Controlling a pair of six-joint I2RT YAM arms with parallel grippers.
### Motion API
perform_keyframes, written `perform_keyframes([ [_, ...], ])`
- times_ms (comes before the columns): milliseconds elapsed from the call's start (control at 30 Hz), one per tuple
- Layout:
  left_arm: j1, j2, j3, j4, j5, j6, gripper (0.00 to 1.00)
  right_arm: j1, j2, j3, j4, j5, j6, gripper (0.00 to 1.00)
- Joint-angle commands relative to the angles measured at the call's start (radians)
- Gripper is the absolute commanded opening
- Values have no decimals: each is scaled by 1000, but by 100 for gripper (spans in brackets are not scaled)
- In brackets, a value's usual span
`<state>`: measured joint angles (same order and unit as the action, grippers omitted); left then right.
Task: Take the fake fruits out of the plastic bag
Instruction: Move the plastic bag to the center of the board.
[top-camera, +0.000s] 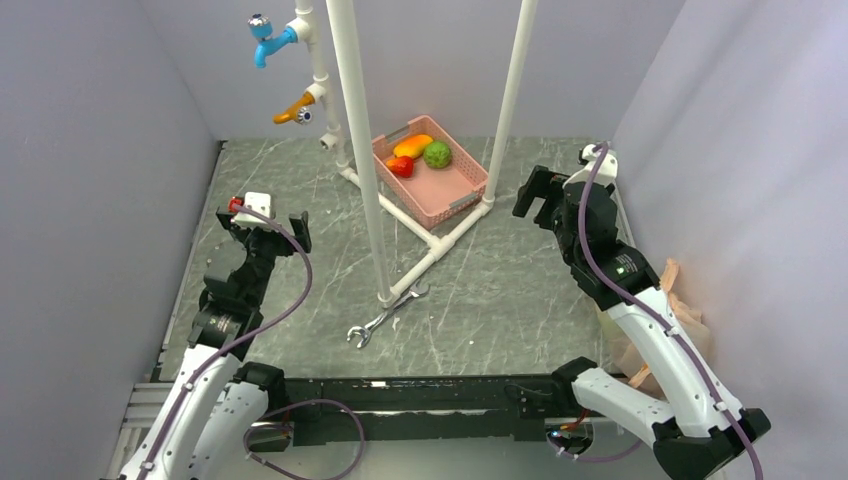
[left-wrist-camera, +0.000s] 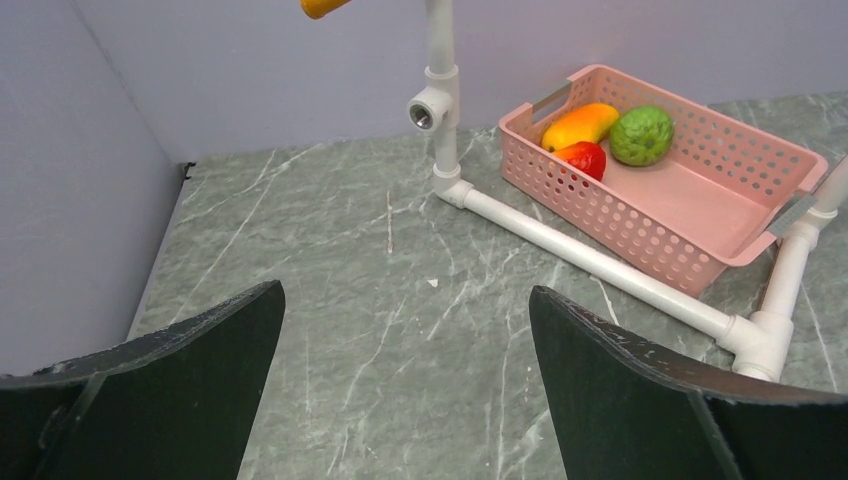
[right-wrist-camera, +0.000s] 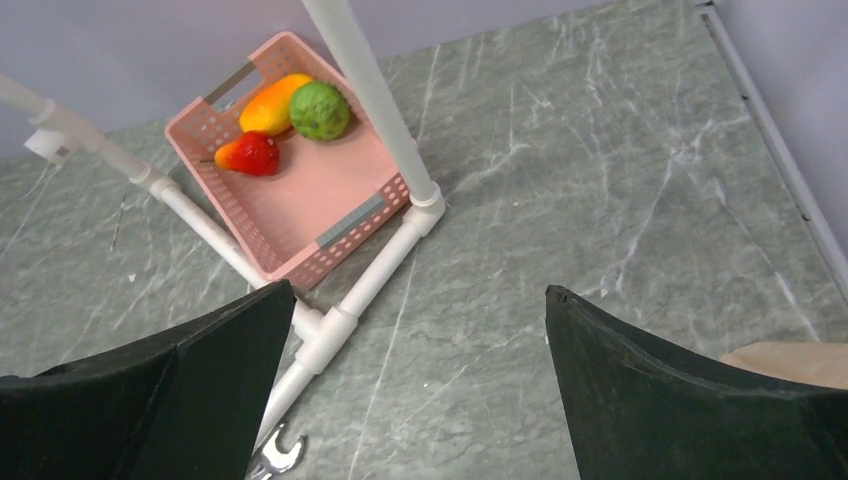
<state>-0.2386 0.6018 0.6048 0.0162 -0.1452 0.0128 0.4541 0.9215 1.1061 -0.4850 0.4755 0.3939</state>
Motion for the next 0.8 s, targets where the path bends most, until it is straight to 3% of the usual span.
perform_keyframes([
  [0, -4, 25, 57, -10, -8, 17, 99, 0, 23, -10, 26, -92, 30, 100],
  [333, -14, 69, 67, -15, 6, 14, 99, -1, 63, -182, 215, -336, 70, 100],
  [633, -21, 96, 84, -48, 20, 21, 99, -1, 204, -233, 354, -523, 78, 100],
  [700, -20, 100, 84, -48, 25, 22, 99, -8, 209, -249, 365, -506, 144, 100],
  [733, -21, 103, 85, -48, 28, 22, 99, -12, 205, -258, 349, -441, 188, 100],
  [767, -20, 105, 88, -49, 31, 22, 99, -14, 201, -255, 309, -277, 242, 100],
])
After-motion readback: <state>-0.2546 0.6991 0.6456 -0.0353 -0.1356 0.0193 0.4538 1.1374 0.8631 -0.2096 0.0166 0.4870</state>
